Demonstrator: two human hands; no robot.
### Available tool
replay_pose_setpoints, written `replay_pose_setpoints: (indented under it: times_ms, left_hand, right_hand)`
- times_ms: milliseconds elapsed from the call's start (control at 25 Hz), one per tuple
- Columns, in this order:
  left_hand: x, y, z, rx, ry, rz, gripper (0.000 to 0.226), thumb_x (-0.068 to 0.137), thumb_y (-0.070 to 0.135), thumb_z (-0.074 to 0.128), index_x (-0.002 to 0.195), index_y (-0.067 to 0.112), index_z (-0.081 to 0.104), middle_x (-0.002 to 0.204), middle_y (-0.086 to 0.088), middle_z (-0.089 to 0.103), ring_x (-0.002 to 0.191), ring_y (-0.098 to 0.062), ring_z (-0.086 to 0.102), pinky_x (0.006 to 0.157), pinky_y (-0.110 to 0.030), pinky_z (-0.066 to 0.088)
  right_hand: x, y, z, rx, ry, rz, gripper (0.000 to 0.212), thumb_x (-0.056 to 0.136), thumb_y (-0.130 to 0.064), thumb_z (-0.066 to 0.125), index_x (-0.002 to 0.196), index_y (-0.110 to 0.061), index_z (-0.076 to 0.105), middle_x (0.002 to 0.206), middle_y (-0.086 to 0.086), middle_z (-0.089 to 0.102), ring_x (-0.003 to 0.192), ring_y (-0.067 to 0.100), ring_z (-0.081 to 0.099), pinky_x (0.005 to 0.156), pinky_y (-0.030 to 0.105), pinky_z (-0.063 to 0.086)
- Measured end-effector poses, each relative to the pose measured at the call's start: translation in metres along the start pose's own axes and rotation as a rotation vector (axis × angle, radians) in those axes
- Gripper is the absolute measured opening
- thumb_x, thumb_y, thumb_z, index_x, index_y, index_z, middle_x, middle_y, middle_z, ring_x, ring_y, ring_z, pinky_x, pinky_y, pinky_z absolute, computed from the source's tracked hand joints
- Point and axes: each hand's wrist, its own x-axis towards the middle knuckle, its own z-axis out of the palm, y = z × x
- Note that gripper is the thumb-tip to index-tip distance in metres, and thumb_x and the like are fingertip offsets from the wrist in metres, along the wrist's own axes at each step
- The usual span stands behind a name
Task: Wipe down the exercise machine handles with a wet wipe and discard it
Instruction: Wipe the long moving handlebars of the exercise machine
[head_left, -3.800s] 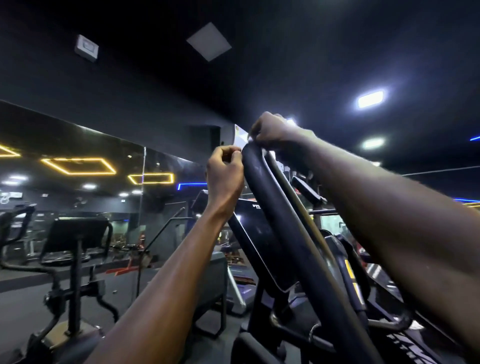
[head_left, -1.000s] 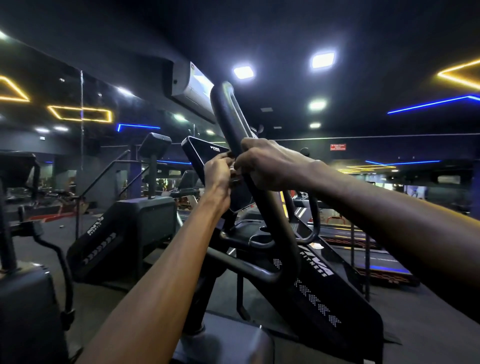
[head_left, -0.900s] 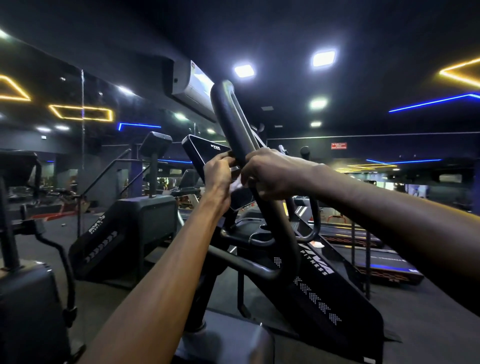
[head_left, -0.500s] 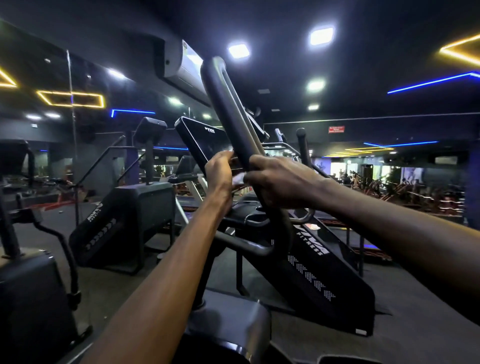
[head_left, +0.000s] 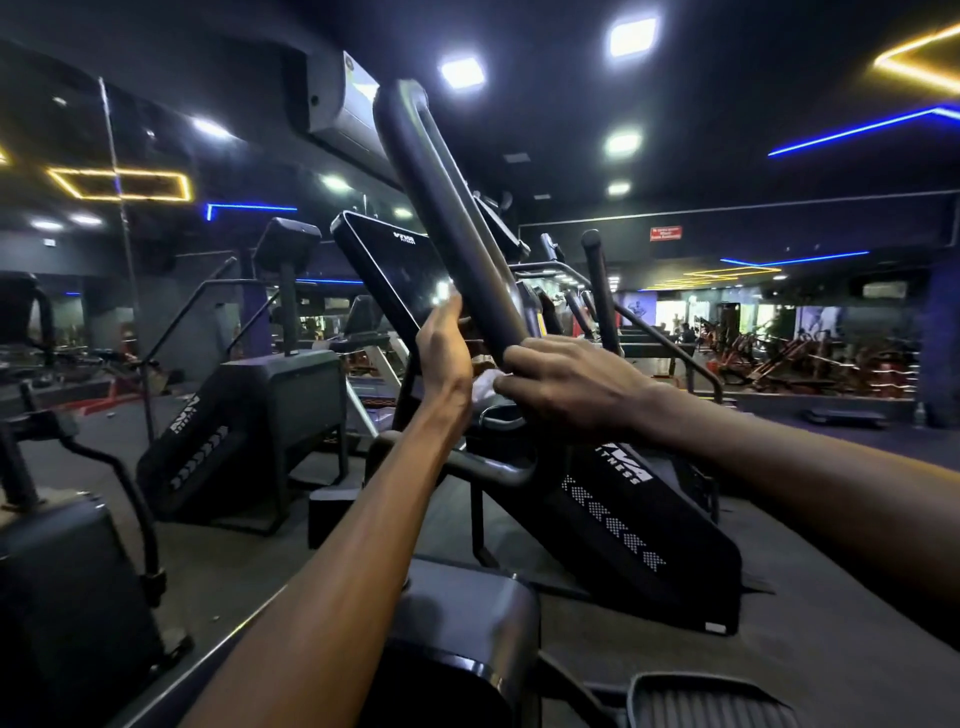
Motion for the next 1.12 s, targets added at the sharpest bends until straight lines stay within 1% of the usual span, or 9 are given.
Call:
replay_pose_setpoints:
  times_ms: [80,160,280,400,560,760,880,960,1120]
  left_hand:
    - [-0.004,-0.004,-0.003,-0.026,-0.034,-0.005,0.027,0.097,0.028,0.051,0.094,0.009,0.070,0.097,-0.017,0.069,0.093,-0.036,0.067,0.082,-0.047,0.056]
    - [-0.007,-0.009,-0.006,0.058,-0.037,0.014,0.031,0.098,0.031,0.049,0.097,0.007,0.068,0.100,-0.021,0.067,0.093,-0.035,0.064,0.082,-0.048,0.054]
    - [-0.015,-0.015,-0.010,0.144,-0.032,0.070,0.026,0.097,0.032,0.048,0.087,0.015,0.066,0.095,-0.016,0.062,0.090,-0.030,0.058,0.081,-0.047,0.047]
    - [-0.020,-0.015,-0.009,0.136,-0.024,0.085,0.022,0.097,0.029,0.049,0.087,0.017,0.064,0.092,-0.011,0.061,0.087,-0.024,0.056,0.078,-0.040,0.046]
    - [-0.023,-0.015,-0.013,0.138,-0.049,0.049,0.022,0.094,0.034,0.052,0.083,0.025,0.069,0.090,-0.010,0.065,0.083,-0.027,0.059,0.071,-0.040,0.048]
    - [-0.028,-0.018,-0.018,0.136,-0.062,0.064,0.020,0.092,0.032,0.055,0.080,0.027,0.070,0.075,-0.002,0.065,0.054,-0.017,0.057,0.044,-0.026,0.043]
    - [-0.025,-0.021,-0.024,0.130,-0.107,0.084,0.018,0.091,0.026,0.056,0.080,0.028,0.069,0.067,0.000,0.064,0.048,-0.018,0.053,0.040,-0.025,0.040]
    - [-0.021,-0.027,-0.028,0.151,-0.107,0.075,0.016,0.091,0.021,0.055,0.086,0.024,0.070,0.064,-0.001,0.062,0.047,-0.017,0.053,0.040,-0.024,0.040]
    - [-0.010,-0.045,-0.042,0.245,-0.170,0.032,0.022,0.093,0.013,0.054,0.080,0.019,0.070,0.063,0.000,0.062,0.047,-0.015,0.053,0.041,-0.023,0.038]
  right_hand:
    - [-0.006,-0.003,-0.001,0.046,0.013,0.093,0.017,0.086,-0.011,0.062,0.099,-0.003,0.069,0.085,0.014,0.059,0.072,0.030,0.059,0.059,0.040,0.052]
    - [-0.017,-0.012,0.002,0.048,0.002,0.069,0.014,0.087,-0.008,0.064,0.098,-0.001,0.070,0.084,0.015,0.059,0.071,0.030,0.060,0.058,0.040,0.052]
    - [-0.039,-0.023,0.015,0.001,0.023,0.034,0.016,0.093,-0.008,0.059,0.101,0.000,0.070,0.082,0.012,0.059,0.072,0.028,0.058,0.064,0.040,0.051]
    - [-0.055,-0.041,0.027,0.037,0.114,0.195,0.028,0.094,-0.010,0.054,0.113,0.002,0.068,0.082,0.012,0.057,0.074,0.028,0.056,0.066,0.039,0.051]
    - [-0.083,-0.072,0.051,0.024,0.106,0.320,0.036,0.078,-0.001,0.068,0.114,0.001,0.070,0.075,0.011,0.059,0.065,0.029,0.058,0.057,0.038,0.049]
    - [-0.098,-0.120,0.082,0.242,-0.008,0.562,0.044,0.086,-0.010,0.043,0.121,-0.002,0.069,0.076,0.017,0.068,0.061,0.037,0.067,0.047,0.042,0.054]
    - [-0.089,-0.124,0.092,0.229,0.148,0.731,0.031,0.087,-0.007,0.059,0.115,0.001,0.071,0.069,0.011,0.068,0.056,0.031,0.066,0.046,0.038,0.054]
    - [-0.078,-0.126,0.101,0.188,0.138,0.757,0.034,0.085,-0.005,0.068,0.118,0.002,0.069,0.067,0.012,0.067,0.055,0.031,0.066,0.045,0.039,0.053]
    - [-0.075,-0.141,0.115,0.200,0.154,0.890,0.037,0.092,-0.013,0.054,0.125,0.000,0.066,0.072,0.016,0.070,0.056,0.034,0.067,0.043,0.039,0.052]
